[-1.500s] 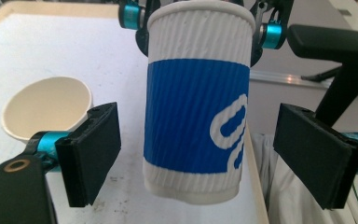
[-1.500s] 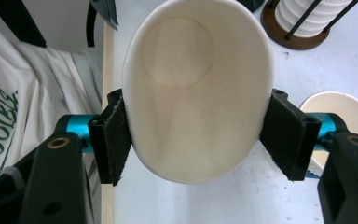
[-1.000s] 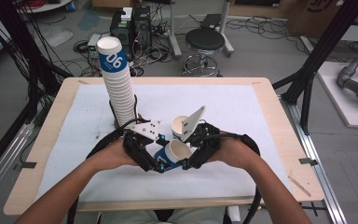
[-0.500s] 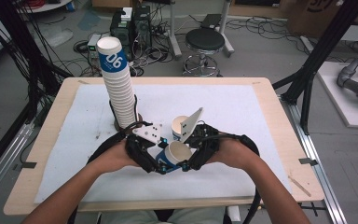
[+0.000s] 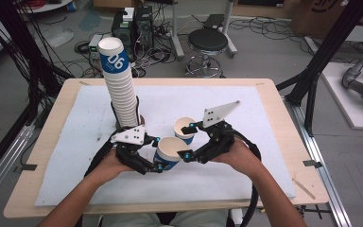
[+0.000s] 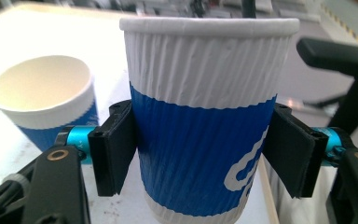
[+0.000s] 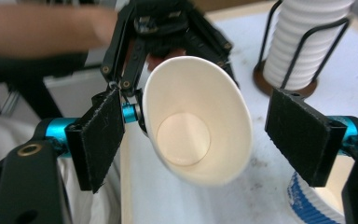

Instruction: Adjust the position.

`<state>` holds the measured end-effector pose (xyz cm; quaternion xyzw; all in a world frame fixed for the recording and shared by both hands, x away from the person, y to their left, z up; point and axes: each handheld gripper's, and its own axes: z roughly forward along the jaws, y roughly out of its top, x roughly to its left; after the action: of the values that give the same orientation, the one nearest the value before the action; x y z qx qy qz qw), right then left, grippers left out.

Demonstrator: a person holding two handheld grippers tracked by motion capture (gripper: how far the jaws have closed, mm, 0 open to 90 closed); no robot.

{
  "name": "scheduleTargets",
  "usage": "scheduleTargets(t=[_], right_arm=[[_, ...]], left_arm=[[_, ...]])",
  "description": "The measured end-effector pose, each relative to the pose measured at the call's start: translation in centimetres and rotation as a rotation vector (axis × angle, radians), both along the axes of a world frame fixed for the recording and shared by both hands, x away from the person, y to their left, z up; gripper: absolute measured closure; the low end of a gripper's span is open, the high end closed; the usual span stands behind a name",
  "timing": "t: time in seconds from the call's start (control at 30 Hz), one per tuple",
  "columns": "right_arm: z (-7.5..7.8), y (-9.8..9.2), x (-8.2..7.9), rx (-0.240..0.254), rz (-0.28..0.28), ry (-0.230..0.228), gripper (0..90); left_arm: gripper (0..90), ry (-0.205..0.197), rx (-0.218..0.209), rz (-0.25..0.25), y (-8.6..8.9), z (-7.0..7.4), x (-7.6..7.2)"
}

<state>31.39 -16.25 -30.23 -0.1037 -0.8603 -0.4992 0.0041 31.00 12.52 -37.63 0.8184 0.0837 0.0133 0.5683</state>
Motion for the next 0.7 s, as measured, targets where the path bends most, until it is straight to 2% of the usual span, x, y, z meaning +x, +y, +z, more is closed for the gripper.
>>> scheduleTargets(t=[0.13,0.17,0.23,0.33,0.47,0.7], right_arm=[[-0.6,-1.7,-0.4,0.08,-0.08,-0.011,20.3],[-0.9,-2.3,-0.4,0.091,-0.107,-0.035,20.3],[-1.5,-3.3,-0.6,0.095,-0.176,-0.069,20.3],[-2.6,-5.0,-0.9,0.104,-0.274,-0.085,20.3],[-3.8,-7.1,-1.2,0.1,-0.396,-0.126,20.3],[-5.5,-9.7,-1.9,0.075,-0.521,-0.217,20.3]], left_arm=[[29.8,-0.047,-0.082,0.047,1.4,-0.5,-0.4],[29.8,-0.058,-0.105,0.063,1.8,-0.5,-0.5],[29.7,-0.083,-0.149,0.094,2.7,-0.6,-0.6],[29.7,-0.107,-0.197,0.138,3.9,-0.7,-0.8],[29.4,-0.122,-0.218,0.181,5.1,-1.1,-1.0],[29.4,-0.135,-0.255,0.252,6.6,-1.3,-1.2]])
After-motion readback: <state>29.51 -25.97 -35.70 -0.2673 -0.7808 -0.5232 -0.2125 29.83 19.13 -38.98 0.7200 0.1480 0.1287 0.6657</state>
